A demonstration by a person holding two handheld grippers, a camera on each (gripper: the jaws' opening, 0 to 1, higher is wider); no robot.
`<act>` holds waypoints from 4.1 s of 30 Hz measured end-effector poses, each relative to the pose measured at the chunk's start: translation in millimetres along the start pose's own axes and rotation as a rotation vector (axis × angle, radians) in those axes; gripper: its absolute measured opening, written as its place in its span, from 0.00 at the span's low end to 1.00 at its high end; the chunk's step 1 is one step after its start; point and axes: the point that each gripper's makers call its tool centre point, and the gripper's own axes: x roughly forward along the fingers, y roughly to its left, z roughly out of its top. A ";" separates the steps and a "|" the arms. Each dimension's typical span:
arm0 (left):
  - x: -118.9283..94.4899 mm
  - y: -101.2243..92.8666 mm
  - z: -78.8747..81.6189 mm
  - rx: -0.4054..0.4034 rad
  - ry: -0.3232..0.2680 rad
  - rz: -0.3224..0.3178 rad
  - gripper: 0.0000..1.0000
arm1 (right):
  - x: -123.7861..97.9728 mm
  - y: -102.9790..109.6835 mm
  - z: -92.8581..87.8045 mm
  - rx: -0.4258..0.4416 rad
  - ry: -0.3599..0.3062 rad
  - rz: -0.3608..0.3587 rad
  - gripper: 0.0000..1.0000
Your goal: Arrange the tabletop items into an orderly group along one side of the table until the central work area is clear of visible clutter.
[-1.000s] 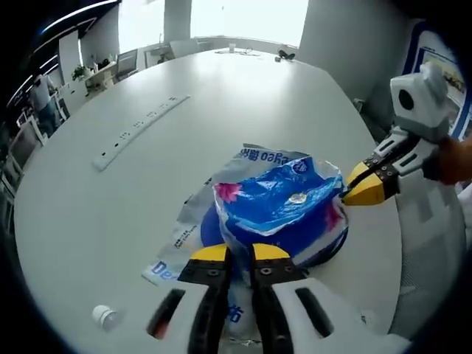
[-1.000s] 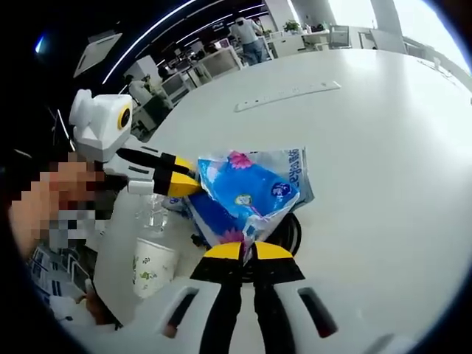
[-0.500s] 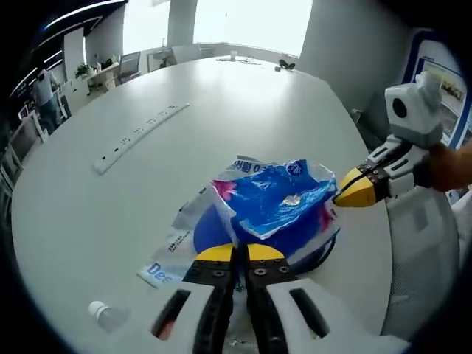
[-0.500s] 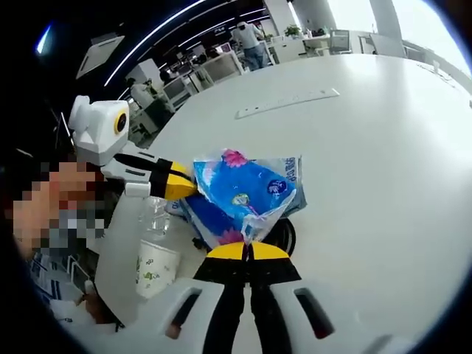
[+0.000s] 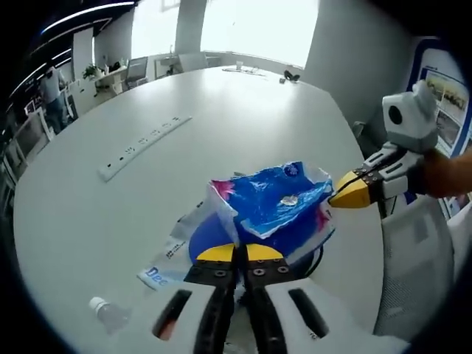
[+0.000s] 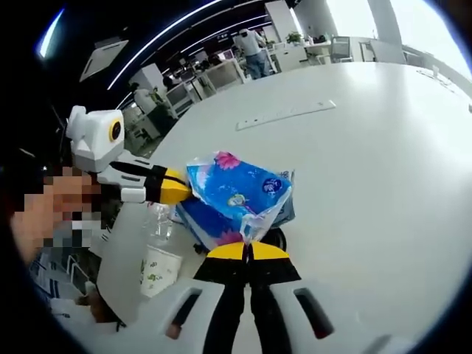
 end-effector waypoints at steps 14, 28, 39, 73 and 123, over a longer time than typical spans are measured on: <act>-6.5 -17.5 24.0 -0.042 -0.061 0.019 0.00 | -19.3 -15.3 17.4 -0.007 -0.041 0.005 0.00; -1.6 -39.2 48.4 -0.068 -0.115 0.045 0.00 | -41.8 -41.3 33.9 -0.032 -0.072 -0.009 0.00; 5.8 -57.7 72.3 -0.096 -0.167 0.077 0.00 | -57.7 -63.9 52.1 -0.059 -0.090 -0.017 0.00; 38.8 -90.5 140.1 -0.206 -0.299 0.156 0.00 | -88.8 -133.7 107.8 -0.128 -0.140 -0.013 0.00; 170.8 -83.5 194.7 -0.359 -0.303 0.146 0.00 | -58.0 -271.9 152.7 -0.149 -0.111 -0.086 0.00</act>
